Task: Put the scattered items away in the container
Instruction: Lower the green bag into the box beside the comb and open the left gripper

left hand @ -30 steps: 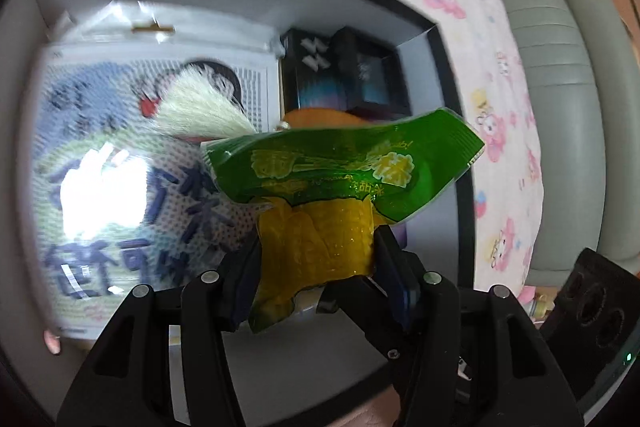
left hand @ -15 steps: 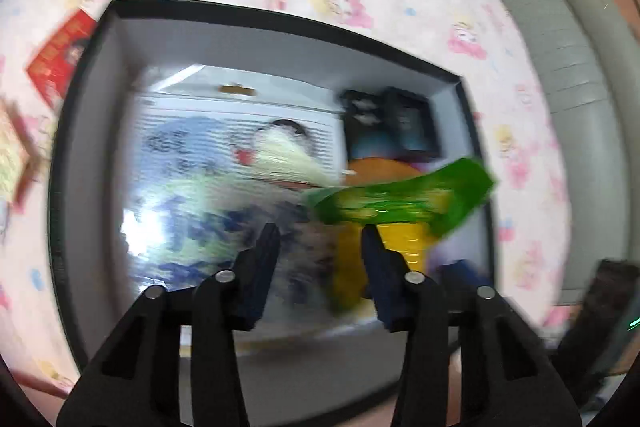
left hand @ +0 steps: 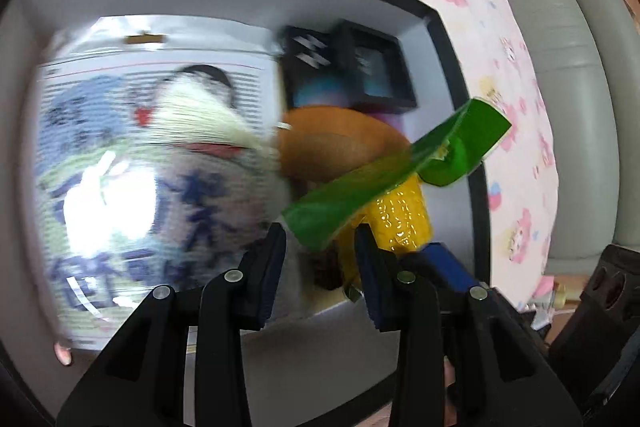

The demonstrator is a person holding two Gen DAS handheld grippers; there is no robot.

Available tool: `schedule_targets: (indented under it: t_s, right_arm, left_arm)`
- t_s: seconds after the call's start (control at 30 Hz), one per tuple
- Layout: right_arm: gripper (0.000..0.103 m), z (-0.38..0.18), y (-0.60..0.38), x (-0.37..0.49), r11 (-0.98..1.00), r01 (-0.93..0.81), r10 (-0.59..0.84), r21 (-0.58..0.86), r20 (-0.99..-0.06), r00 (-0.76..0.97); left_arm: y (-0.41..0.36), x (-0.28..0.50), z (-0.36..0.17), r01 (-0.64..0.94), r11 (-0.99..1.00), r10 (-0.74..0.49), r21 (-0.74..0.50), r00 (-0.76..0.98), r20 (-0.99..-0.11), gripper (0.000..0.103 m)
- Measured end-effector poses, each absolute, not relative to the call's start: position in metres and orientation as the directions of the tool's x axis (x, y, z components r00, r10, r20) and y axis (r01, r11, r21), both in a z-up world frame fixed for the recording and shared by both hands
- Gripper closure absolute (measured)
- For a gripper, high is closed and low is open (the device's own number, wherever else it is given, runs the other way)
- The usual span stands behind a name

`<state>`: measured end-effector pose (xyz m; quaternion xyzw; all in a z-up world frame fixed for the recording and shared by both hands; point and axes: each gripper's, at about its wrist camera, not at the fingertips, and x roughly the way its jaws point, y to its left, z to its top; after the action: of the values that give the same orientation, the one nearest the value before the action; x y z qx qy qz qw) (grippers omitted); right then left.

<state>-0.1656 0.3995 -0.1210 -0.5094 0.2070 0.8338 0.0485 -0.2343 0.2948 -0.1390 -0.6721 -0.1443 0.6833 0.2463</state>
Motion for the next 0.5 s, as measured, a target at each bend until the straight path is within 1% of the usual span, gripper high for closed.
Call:
schedule_targets:
  t_s: [0.1, 0.2, 0.23, 0.27, 0.33, 0.47, 0.5]
  right_arm:
    - [0.074, -0.123, 0.403, -0.167, -0.905, -0.31, -0.117, 0.29, -0.872, -0.476]
    - [0.074, -0.123, 0.409, -0.167, -0.896, -0.327, -0.114, 0.302, -0.866, -0.487]
    - [0.074, -0.124, 0.409, -0.169, -0.894, -0.324, -0.124, 0.31, -0.865, -0.486]
    - [0.072, -0.125, 0.409, -0.17, -0.892, -0.316, -0.142, 0.323, -0.864, -0.483]
    - [0.072, -0.129, 0.407, -0.174, -0.89, -0.304, -0.169, 0.339, -0.866, -0.471]
    - [0.072, -0.13, 0.405, -0.177, -0.906, -0.318, -0.116, 0.279, -0.886, -0.449]
    - [0.074, -0.13, 0.407, -0.177, -0.903, -0.33, -0.105, 0.274, -0.888, -0.448]
  left_arm:
    - [0.304, -0.237, -0.138, -0.146, -0.822, 0.552, -0.551, 0.034, -0.833, 0.071]
    - [0.298, -0.239, -0.129, -0.138, -0.801, 0.59, -0.582, -0.02, -0.807, 0.071]
    - [0.296, -0.241, -0.125, -0.138, -0.8, 0.594, -0.584, -0.045, -0.803, 0.071]
    - [0.295, -0.243, -0.123, -0.139, -0.796, 0.6, -0.589, -0.053, -0.798, 0.071]
    - [0.301, -0.247, -0.125, -0.14, -0.791, 0.605, -0.595, -0.044, -0.795, 0.071]
    - [0.315, -0.257, -0.135, -0.153, -0.776, 0.62, -0.612, -0.002, -0.785, 0.071]
    - [0.315, -0.264, -0.141, -0.154, -0.773, 0.622, -0.615, 0.007, -0.783, 0.07]
